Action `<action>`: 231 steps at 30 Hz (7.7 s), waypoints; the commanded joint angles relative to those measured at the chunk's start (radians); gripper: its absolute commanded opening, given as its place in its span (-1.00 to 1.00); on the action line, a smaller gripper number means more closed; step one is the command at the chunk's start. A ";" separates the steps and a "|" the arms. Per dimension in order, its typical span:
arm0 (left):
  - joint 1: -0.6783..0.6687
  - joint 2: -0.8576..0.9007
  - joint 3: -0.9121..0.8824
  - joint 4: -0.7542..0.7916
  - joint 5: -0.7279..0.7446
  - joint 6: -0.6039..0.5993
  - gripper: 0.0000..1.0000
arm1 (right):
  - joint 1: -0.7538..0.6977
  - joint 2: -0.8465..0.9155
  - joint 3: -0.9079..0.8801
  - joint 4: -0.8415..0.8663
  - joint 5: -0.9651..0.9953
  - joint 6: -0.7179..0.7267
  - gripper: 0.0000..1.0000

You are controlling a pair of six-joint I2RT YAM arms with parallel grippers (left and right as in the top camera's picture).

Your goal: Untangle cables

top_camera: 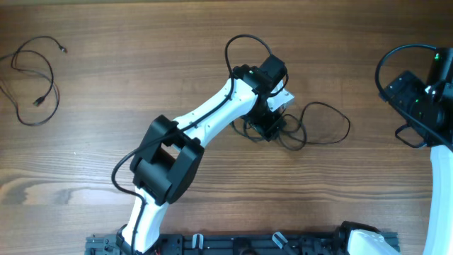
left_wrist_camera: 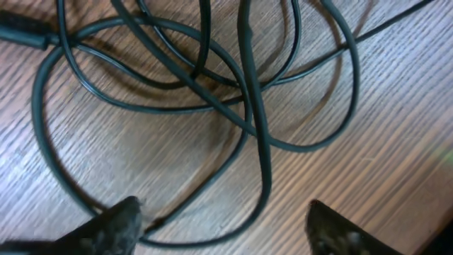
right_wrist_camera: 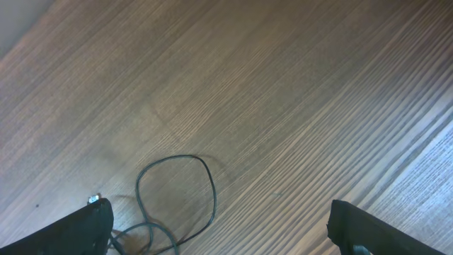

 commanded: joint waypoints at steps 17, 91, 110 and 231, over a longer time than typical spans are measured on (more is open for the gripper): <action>0.005 -0.024 -0.053 0.019 -0.181 -0.107 -0.92 | -0.004 0.091 -0.056 -0.006 -0.336 -0.006 0.99; 0.464 -0.478 -0.079 -0.230 -0.163 -1.132 -0.92 | 0.376 0.092 -0.413 0.426 -0.605 0.311 0.99; 0.464 -0.478 -0.079 -0.346 -0.281 -1.283 -0.92 | 0.376 0.092 -0.413 0.431 -0.602 0.315 0.99; 0.373 -0.522 -0.137 -0.146 -0.183 -0.639 -0.92 | 0.666 0.334 -0.413 0.545 -0.400 0.350 1.00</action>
